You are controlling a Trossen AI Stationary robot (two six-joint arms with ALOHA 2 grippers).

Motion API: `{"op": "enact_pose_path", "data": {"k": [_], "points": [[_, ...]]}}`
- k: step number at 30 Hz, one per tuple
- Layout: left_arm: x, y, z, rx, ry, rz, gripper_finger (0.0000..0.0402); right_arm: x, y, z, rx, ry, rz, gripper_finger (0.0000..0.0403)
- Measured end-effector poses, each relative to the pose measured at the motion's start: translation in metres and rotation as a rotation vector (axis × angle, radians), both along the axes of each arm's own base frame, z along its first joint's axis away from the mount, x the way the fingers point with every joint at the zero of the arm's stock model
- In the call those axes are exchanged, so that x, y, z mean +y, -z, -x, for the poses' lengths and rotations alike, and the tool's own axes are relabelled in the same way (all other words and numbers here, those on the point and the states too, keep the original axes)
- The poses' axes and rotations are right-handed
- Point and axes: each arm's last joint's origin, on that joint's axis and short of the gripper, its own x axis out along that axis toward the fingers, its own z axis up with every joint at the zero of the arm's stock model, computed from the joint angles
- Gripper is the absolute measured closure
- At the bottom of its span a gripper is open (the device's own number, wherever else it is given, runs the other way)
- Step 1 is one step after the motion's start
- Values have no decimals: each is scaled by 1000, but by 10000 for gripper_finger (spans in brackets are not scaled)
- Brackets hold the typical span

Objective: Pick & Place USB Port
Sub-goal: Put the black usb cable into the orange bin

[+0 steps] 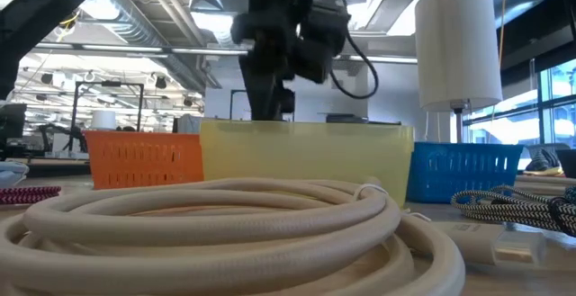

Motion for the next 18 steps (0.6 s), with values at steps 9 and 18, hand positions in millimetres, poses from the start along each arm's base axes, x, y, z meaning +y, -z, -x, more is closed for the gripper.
{"op": "enact_pose_path", "data": {"k": [9,18], "points": [[16,-66,32,1,-146,-7,206,0,6,4,71,2,-4,218],[19,-194,130,-318,-562,-294,206,0,7,5,112,-20,28,218]]}}
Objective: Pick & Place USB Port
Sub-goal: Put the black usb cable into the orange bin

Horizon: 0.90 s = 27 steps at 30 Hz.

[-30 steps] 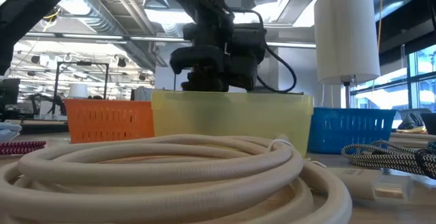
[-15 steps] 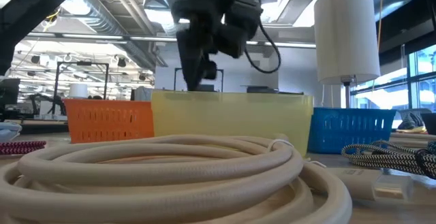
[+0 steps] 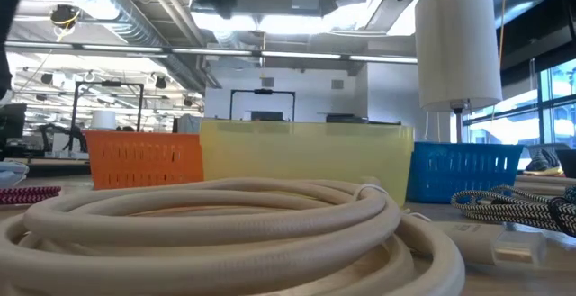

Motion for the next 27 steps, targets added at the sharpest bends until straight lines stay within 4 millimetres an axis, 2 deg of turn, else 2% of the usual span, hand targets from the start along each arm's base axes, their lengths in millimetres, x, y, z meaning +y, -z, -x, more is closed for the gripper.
{"op": "enact_pose_path", "data": {"k": [3,6,8,11,15,21,24,27], "points": [[-12,-31,37,-102,-160,-132,206,0,0,0,7,-4,6,218],[-26,-54,72,-198,-285,-236,206,0,2,2,24,4,-6,218],[-35,-63,94,-242,-345,-281,206,0,3,3,13,36,-47,218],[-44,-64,119,-286,-429,-342,206,0,7,6,5,103,-126,218],[-51,-43,148,-277,-493,-339,206,0,13,12,16,200,-223,218],[-54,22,182,-182,-636,-279,206,0,17,16,1,298,-312,218],[-55,53,190,-194,-720,-207,206,0,16,16,-20,314,-334,218],[-57,79,185,-248,-749,-84,206,1,17,16,-25,319,-347,218]]}}
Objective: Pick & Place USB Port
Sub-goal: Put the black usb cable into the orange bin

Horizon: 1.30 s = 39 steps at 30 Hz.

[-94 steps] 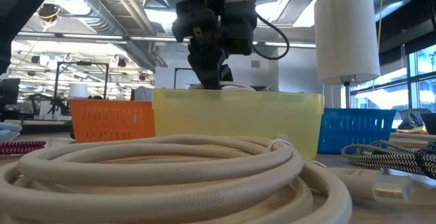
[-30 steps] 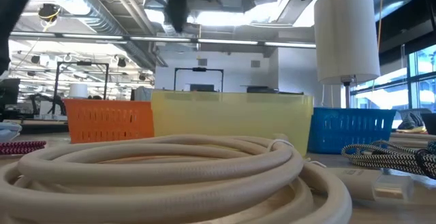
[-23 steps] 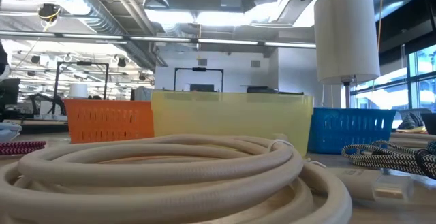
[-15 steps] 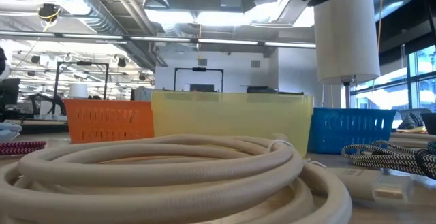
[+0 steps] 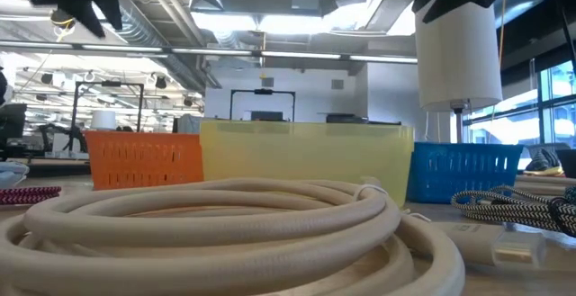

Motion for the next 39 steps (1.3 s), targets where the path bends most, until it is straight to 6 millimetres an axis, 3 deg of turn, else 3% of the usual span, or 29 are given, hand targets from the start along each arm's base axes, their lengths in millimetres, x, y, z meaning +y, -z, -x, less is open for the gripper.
{"op": "enact_pose_path", "data": {"k": [6,13,29,39], "points": [[0,54,-33,-109,80,74,206,0,0,0,23,-38,21,218],[0,103,-53,-65,139,170,206,2,1,0,61,-136,19,218],[1,152,-81,172,214,244,206,2,0,0,86,-169,57,218],[13,173,-96,243,211,246,206,2,0,0,85,-169,57,218]]}}
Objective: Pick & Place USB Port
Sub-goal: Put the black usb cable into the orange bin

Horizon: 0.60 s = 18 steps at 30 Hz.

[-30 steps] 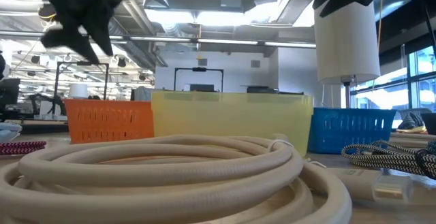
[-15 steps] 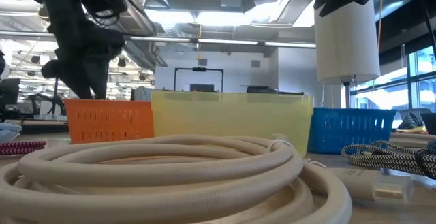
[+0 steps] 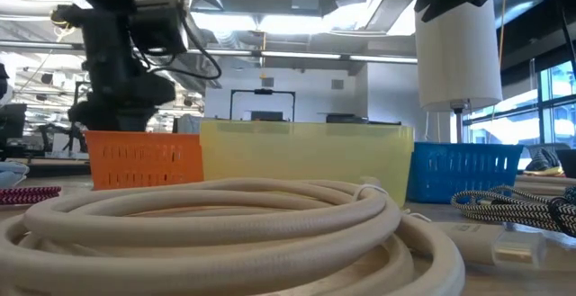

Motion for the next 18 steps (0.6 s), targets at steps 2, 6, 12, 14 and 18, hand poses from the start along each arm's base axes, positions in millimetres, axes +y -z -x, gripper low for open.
{"op": "enact_pose_path", "data": {"k": [2,6,12,14,18], "points": [[3,4,-3,-2,1,6,206,0,0,0,0,0,0,218],[8,11,-10,-13,9,27,206,0,0,0,1,0,0,218],[12,24,-15,31,12,58,206,0,0,0,2,-1,1,218],[12,26,-15,47,10,62,209,0,0,0,3,-2,1,218],[12,27,-13,73,5,50,252,0,0,0,3,-2,2,218]]}}
